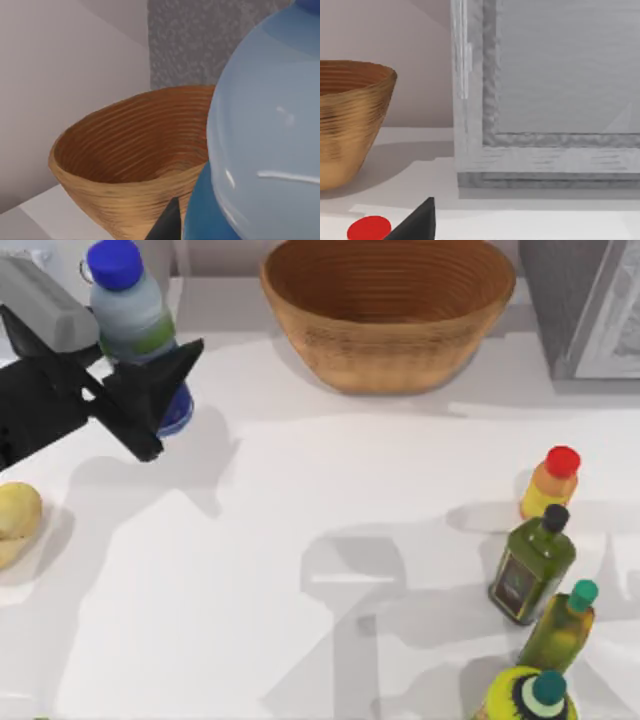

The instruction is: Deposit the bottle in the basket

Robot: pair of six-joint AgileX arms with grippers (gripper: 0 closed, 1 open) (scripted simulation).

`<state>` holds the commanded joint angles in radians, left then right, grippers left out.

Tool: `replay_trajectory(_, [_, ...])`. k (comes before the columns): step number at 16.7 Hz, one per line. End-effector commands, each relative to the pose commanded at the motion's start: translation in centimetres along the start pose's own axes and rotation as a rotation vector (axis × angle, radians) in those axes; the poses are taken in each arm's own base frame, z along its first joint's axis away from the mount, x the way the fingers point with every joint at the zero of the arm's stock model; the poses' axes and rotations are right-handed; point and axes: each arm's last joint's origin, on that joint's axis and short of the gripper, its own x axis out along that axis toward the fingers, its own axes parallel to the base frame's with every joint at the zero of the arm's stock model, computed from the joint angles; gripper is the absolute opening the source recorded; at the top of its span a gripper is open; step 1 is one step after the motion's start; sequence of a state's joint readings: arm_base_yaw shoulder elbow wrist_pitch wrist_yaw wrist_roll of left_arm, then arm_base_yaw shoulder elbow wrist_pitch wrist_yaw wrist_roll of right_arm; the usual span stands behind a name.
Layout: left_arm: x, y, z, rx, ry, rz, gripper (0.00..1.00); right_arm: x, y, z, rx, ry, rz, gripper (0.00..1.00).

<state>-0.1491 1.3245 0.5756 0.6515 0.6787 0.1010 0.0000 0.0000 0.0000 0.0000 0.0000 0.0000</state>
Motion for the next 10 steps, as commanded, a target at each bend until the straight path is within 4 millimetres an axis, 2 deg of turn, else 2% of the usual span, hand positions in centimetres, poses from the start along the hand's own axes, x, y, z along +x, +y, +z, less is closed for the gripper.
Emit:
replay_trajectory(5, [7.4,2.7,3.9,-0.012,0.017,0.006,0.00,0.0,0.0,0.0,0.000,0.000,0.000,1.00])
replay_trajectory(10, [15.2,3.8,6.6,-0.020,0.035,0.013,0.00,0.0,0.0,0.0,0.000,0.000,0.000,1.00])
